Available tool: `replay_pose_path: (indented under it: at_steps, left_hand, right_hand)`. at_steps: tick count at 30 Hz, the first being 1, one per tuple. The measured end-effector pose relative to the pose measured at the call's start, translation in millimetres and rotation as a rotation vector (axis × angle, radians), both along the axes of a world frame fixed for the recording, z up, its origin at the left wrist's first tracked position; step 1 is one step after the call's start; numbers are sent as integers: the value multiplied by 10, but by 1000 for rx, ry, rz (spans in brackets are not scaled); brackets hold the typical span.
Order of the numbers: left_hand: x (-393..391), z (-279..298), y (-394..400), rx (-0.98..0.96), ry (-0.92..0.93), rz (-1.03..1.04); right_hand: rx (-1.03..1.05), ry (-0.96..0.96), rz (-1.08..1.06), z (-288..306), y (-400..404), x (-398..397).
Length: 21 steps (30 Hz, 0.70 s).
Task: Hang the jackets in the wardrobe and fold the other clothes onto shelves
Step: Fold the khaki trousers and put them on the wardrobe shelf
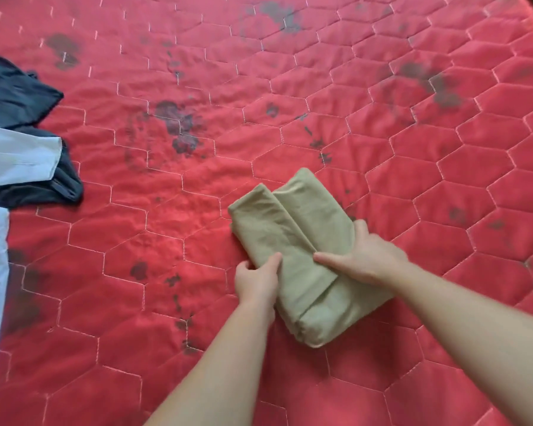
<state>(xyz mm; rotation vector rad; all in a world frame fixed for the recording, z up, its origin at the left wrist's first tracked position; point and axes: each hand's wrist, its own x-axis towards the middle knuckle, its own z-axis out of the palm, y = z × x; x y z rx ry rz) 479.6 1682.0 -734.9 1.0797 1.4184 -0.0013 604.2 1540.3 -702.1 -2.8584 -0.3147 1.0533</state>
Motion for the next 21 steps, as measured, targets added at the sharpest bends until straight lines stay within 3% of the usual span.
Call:
replay_pose_path:
  at_steps: [5, 8, 10, 12, 13, 14, 15, 16, 19, 21]
  left_hand:
    - [-147, 87, 411, -238, -33, -492]
    - [-213, 150, 491, -160, 12, -676]
    - [-253, 211, 492, 168, 48, -754]
    - [-344, 212, 471, 805, 128, -963]
    - [-389, 224, 449, 1086, 69, -1058]
    - [-430, 207, 419, 1240, -21, -1131]
    - [-452, 208, 392, 1241, -89, -1167]
    - [-447, 213, 374, 1092, -87, -1117]
    - [-331, 232, 379, 495, 83, -712]
    - [-254, 156, 477, 204, 71, -629]
  right_hand:
    - [81, 123, -182, -65, -194, -478]
    - [136, 136, -181, 11, -276, -542]
    - [187, -104, -38, 28, -397, -561]
    - [405, -406, 214, 25, -511, -555]
    - [495, -514, 368, 0, -542, -542]
    - [529, -576, 476, -45, -557, -529]
    - [530, -565, 462, -85, -538, -509]
    - [514, -485, 311, -110, -494, -490]
    - [551, 52, -439, -62, -299, -476]
    - [636, 304, -603, -100, -258, -409]
